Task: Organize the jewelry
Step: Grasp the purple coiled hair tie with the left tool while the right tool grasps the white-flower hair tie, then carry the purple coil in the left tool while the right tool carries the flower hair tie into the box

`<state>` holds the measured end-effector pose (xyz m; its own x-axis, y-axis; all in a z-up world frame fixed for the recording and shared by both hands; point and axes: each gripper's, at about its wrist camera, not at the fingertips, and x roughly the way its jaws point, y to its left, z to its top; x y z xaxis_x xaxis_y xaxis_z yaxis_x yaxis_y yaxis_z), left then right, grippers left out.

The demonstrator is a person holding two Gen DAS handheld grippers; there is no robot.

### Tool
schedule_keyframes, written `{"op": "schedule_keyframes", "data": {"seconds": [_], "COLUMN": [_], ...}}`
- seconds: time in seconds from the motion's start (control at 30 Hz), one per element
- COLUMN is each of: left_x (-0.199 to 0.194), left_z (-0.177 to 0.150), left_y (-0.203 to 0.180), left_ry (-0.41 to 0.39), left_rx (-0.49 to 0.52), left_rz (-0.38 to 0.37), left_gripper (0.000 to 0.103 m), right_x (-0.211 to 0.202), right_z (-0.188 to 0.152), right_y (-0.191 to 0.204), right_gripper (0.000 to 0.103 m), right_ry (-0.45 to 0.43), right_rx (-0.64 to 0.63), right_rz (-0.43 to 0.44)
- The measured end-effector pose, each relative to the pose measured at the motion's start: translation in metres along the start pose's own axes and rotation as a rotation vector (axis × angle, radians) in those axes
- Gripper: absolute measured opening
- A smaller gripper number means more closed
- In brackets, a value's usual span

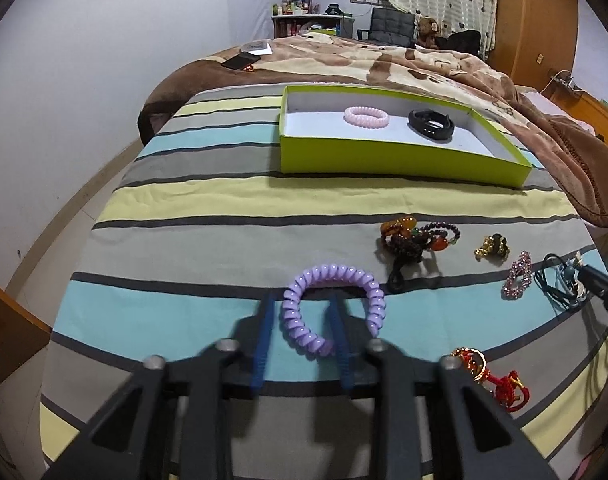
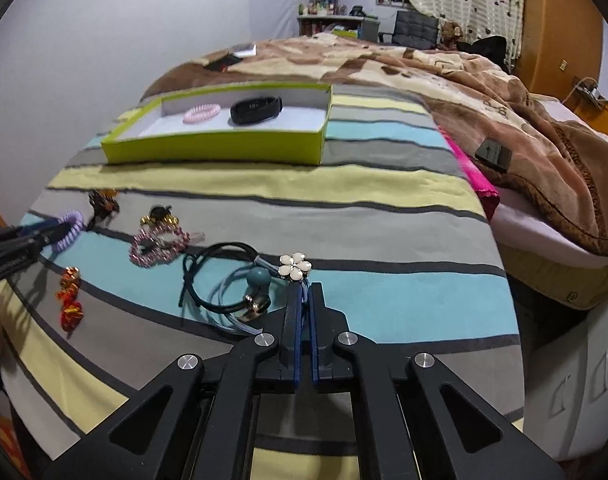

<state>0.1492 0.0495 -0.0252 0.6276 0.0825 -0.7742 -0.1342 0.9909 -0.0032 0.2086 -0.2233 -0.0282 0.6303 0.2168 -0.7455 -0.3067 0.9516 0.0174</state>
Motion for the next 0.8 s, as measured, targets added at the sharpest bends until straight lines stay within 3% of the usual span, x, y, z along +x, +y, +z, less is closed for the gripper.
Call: {"op": "schedule_keyframes", "data": {"seconds": [0.17,0.33,0.57,0.8], "left_x": [-0.003,-0.012,-0.031,-0.042], "left_z": [-0.002,-0.005,-0.007,-0.006], "left_y": [-0.001,-0.006,-0.010,-0.012], "left_ry": [-0.006,-0.025,-0.072,-0.106], "left_rx": [0.011,0.018,0.024,0.019], "left_rz": [0.002,-0.047,-0.085,-0.116], "left_gripper": [0.010,0.010,0.010,0.010], "right_x": [-0.024,-0.042,-0.073,-0.088], "right_z": [0.005,0.011,0.016,0.016], "right_y": [0.000,0.004,0.012,0.026], "right_gripper": [0.002,0.002,0.002,0.002], "right_ry": [-0.075,-0.134,-0.249,-0.301], "right_rx": [-0.007,-0.017,-0.024,-0.059], "right_rz": [-0.026,-0.035,0.002,0.051]}}
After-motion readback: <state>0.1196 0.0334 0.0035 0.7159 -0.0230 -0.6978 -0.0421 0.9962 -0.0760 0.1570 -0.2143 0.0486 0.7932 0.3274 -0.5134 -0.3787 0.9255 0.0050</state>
